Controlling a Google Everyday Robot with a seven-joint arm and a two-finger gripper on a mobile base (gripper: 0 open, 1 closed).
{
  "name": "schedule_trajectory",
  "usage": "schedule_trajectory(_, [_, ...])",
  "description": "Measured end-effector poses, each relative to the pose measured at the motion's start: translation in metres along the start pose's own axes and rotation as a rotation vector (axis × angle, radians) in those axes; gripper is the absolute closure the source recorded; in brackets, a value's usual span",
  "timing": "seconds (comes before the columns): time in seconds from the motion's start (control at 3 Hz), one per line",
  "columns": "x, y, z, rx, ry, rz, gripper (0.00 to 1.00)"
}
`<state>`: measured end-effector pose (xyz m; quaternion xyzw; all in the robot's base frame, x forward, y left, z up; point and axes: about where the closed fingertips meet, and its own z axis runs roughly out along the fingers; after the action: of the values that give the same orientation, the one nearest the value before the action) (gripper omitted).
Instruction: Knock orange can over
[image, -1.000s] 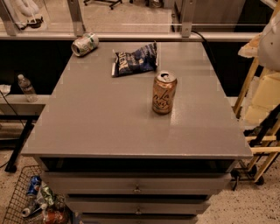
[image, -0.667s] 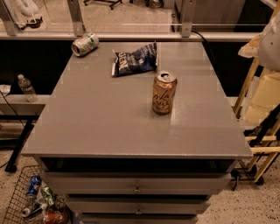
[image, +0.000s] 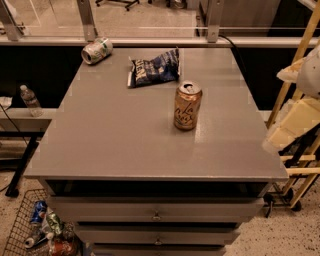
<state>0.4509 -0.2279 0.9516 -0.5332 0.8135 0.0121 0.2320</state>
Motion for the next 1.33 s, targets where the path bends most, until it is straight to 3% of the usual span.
schedule_trajectory(0.33, [-0.012, -0.017, 0.042, -0.022, -0.208, 0.131, 0.00])
schedule_trajectory(0.67, [-0.036, -0.035, 0.063, -0.007, -0.407, 0.216, 0.00])
schedule_trajectory(1.0, [-0.066, -0.045, 0.070, 0.014, -0.525, 0.209, 0.00])
schedule_trajectory(1.33, [-0.095, -0.041, 0.078, 0.002, -0.562, 0.161, 0.00])
